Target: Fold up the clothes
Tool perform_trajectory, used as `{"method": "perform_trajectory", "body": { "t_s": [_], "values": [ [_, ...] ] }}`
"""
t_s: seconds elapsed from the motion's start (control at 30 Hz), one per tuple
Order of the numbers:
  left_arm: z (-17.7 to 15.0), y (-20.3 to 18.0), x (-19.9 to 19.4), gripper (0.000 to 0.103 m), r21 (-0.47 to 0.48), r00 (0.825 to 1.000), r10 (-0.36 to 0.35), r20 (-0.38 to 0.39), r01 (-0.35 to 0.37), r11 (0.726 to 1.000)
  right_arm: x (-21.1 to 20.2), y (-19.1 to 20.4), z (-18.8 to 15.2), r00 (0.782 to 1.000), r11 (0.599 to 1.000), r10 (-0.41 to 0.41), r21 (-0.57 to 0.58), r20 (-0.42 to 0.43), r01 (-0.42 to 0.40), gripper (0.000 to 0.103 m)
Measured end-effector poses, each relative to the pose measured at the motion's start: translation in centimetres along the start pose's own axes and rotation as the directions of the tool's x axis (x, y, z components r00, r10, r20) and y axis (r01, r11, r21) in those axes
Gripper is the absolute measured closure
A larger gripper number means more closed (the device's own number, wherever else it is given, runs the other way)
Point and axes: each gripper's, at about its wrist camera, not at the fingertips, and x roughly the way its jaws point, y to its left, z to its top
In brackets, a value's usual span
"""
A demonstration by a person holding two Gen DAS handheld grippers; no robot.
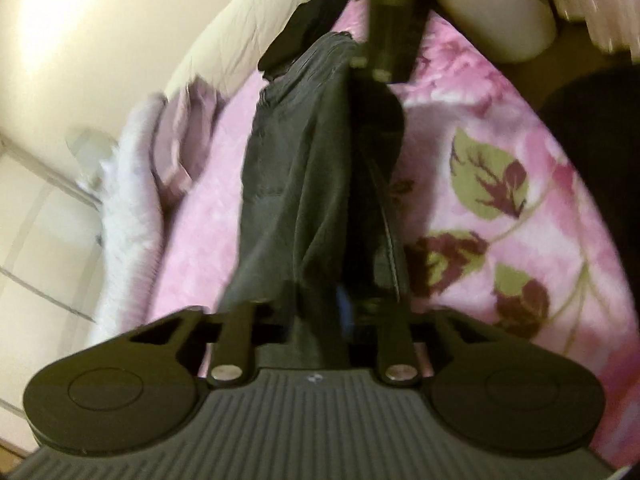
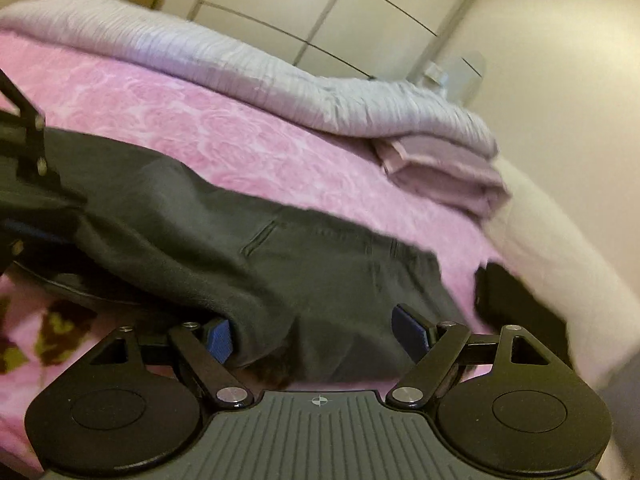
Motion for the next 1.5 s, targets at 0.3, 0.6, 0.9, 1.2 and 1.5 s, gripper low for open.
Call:
{"method": "perform_trajectory", "body": {
  "t_s": [0.3,0.6,0.9,1.2,1.5],
  "values": [
    [-0.5,3.9,0.0,0.091,-0.125,1.000,0.000,0.000,0.000,0.992,-0.6,2.6,-1.9,0.999,0.995,-0.038,0.092,-0.021,0.040,0.023],
    [-1.6,0.7,-0.8,0.091,-0.015,0.999,-0.033,-0.001,0.033,0.999,-3.5,0.0,-2.5,0.996,0.999,0.027,-0.038,-0.091,-0.030,0.023],
    [-2.4,-0.4,-1.3,0.093,-0.003,1.000,-0.028,0.001,0.028,1.000,-5.2,-1.2,-2.9,0.986,0.992,0.128,0.013,-0.106,-0.127,0.023],
    [-1.8,-0.3,-4.0,0.091,0.032,0.998,-0.042,0.050,0.041,0.999,-2.8,-1.7,-3.8,0.956,0.860,0.293,0.439,-0.009,-0.260,0.077],
    [3.1,-4.2,-2.7,0.057,0.171,0.984,-0.046,0.169,0.017,0.985,-6.2,-6.1,-6.1,0.911,0.785,0.412,0.505,0.008,-0.359,0.094]
  ]
}}
